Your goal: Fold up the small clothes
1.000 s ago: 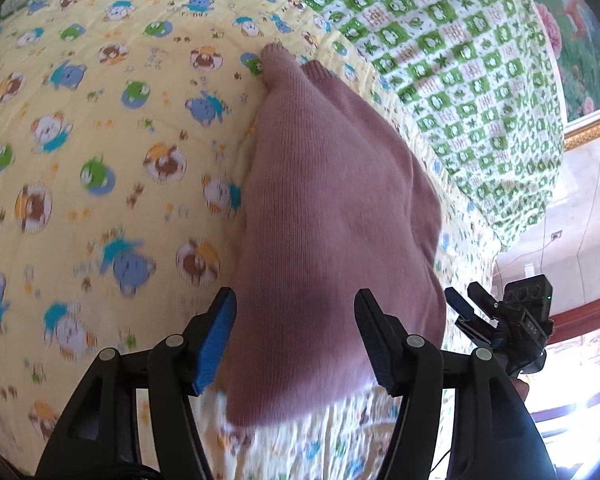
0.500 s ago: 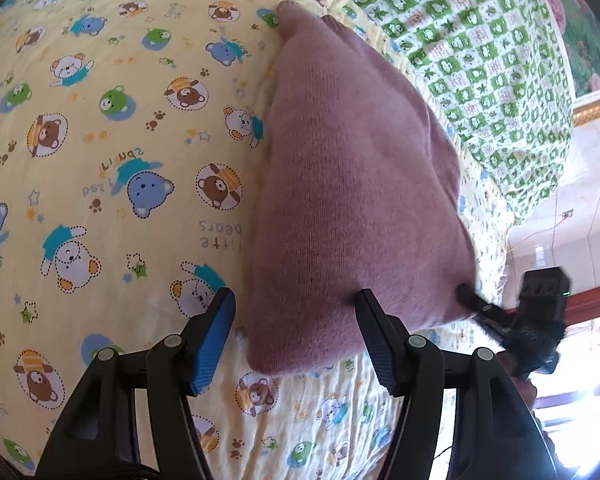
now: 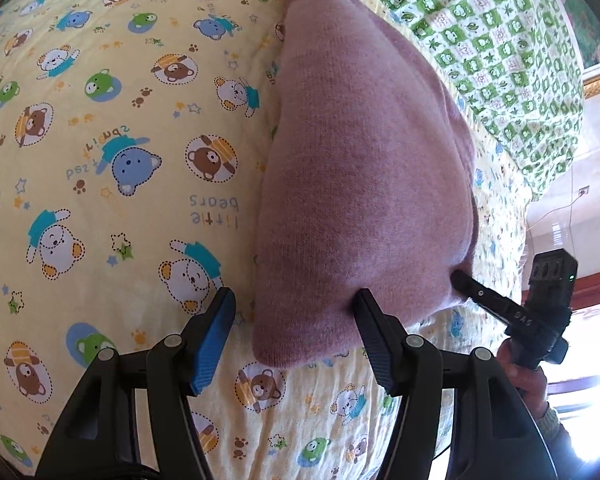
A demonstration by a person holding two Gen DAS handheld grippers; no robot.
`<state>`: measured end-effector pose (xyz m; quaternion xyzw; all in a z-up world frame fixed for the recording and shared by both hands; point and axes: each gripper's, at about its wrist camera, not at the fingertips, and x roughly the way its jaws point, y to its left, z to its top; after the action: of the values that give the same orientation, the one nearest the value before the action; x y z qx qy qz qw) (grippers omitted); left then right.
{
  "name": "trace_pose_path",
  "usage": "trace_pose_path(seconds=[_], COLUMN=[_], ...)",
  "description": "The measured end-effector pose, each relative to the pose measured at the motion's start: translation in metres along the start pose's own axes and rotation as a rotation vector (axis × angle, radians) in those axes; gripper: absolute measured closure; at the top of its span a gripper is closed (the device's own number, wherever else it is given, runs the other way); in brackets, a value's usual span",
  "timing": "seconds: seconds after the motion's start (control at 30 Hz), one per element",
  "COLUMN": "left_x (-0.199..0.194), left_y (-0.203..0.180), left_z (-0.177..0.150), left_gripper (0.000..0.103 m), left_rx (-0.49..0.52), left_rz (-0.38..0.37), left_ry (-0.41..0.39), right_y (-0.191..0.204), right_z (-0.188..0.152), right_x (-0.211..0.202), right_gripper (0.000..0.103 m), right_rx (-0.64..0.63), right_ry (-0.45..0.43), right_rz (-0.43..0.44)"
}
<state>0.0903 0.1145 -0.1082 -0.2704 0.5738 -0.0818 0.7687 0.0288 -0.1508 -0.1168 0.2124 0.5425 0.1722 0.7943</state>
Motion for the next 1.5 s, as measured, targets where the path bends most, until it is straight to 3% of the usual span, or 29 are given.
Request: trace_pose_path(seconds=[0.23,0.5,0.7,0.83,1.0,1.13,1.5], left_x=[-0.012,-0.027,-0.041,-0.049,-0.063,-0.065,-0.066], left_y=[-0.017,-0.043,-0.055,-0.053,-0.049,-0.043,-0.044], left_z=[-0.017,-0.043,-0.064,-0.079,-0.099,-0.108,-0.14], left_gripper=[0.041,0.04,0.036,0.027,0.022,0.02,0.018], left_rx=[0.087,0.2,0.255,0.263,0.274,0.265,0.355], left_rz=[0.064,0.141,0.218,0.262,0.32,0.344,0.361], left_ry=[-0.045,-0.126,-0.206,-0.267,-0.365,-0.348,-0.332], right_y=[0.029,0.037,0.04,0.047,0.064,0.079,0.1], right_z=[0.002,-0.018,-0.038,-0.054,-0.073,-0.085,-0.111], right_x=[-0.02,-0.041,-0.046,-0.047,-0.047,-0.043,-0.032], right_gripper=[0.077,0.059,0.054,0.049,0.028,0.017,0.013], right_rx=[-0.065,-0.09,-0.08,-0.096,-0.169,-0.236,-0.326], right_ry=[-0.038,-0.099,-0.116,-0.14,-0.189,-0.192,-0.195], right_rz=[-0.061,-0.09,-0.092,-0.101,-0.137,-0.156,-0.186])
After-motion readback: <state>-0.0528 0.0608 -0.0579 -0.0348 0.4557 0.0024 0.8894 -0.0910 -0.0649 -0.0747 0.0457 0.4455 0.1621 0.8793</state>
